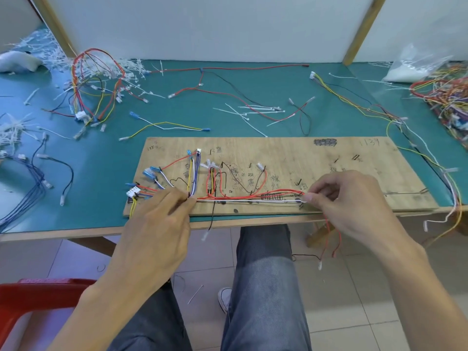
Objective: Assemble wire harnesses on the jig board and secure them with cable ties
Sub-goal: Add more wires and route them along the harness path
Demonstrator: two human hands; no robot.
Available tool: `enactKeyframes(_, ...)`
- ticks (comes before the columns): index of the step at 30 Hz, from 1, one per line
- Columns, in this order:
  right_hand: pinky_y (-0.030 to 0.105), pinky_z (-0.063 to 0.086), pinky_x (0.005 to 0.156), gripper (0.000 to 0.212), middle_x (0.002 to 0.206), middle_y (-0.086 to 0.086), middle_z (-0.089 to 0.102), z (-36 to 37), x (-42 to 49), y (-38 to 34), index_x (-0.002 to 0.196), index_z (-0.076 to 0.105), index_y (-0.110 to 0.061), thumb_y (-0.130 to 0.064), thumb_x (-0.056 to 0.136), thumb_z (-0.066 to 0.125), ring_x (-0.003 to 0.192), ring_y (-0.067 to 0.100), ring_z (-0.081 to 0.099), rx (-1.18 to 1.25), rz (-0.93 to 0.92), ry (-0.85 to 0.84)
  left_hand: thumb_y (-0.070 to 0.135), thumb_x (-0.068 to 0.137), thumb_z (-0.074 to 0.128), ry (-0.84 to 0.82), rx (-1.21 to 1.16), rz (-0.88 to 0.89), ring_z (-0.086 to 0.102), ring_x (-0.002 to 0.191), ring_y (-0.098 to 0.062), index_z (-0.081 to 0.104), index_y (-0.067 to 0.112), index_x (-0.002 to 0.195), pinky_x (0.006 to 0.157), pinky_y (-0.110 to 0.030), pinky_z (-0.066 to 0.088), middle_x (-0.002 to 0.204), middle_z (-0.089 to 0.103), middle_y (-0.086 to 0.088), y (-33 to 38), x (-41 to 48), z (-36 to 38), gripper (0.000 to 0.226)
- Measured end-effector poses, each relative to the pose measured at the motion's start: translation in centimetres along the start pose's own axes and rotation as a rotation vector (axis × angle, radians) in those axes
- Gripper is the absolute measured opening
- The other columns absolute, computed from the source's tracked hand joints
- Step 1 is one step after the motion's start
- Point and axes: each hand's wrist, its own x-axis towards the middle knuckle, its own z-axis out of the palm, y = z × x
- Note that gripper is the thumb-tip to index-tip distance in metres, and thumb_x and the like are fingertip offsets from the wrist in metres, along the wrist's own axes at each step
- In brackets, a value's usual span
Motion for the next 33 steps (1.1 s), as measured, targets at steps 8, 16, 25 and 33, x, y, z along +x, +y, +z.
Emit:
enactKeyframes(8, 0.006, 0.039, 0.057, 0.014, 0.066, -0.016, 0.066, 0.9, 2.1, 0.3, 0.075, 0.081, -0.028, -0.02, 0.084, 0.088, 0.071, 0.0, 0.061, -0.04, -0.024, 0.008, 0.017, 0.091, 0.053, -0.044, -0.017, -0.032, 0.057, 0.11, -0.023, 0.073, 0.009, 0.126, 0.086, -0.046, 0.056, 0.117, 0.063, 0.001, -0.1, -0.1, -0.1, 0.041)
enactKeyframes(16, 0.006, 0.043, 0.063, 0.021, 0.068, -0.014, 0.068, 1.5, 2.4, 1.3, 0.078, 0.077, -0.028, -0.011, 0.082, 0.088, 0.074, -0.004, 0.063, 0.002, -0.068, 0.03, 0.011, 0.08, 0.071, -0.038, 0.143, 0.027, 0.049, 0.122, -0.04, 0.064, 0.008, 0.131, 0.095, -0.052, 0.045, 0.134, 0.055, -0.013, 5.5, 2.5, -2.3, 0.051)
enactKeyframes(25, 0.006, 0.044, 0.067, 0.025, 0.071, -0.019, 0.068, 1.8, 1.9, 2.0, 0.076, 0.072, -0.031, -0.014, 0.08, 0.09, 0.077, -0.001, 0.065, 0.069, -0.196, 0.147, 0.016, 0.09, 0.055, -0.262, -0.039, 0.228, 0.044, 0.13, -0.022, 0.05, 0.01, 0.145, 0.112, -0.035, 0.037, 0.14, 0.052, -0.001, 14.6, 7.8, 3.0, 0.055)
enactKeyframes(33, 0.016, 0.049, 0.07, 0.03, 0.08, -0.003, 0.072, 1.1, 5.3, 1.6, 0.075, 0.079, -0.01, 0.019, 0.071, 0.077, 0.072, 0.01, 0.064, -0.03, -0.561, 0.008, 0.015, 0.085, 0.054, -0.242, -0.12, 0.255, 0.045, 0.133, -0.022, 0.052, 0.009, 0.143, 0.113, -0.035, 0.038, 0.141, 0.056, -0.003, 13.9, 7.5, 3.7, 0.058)
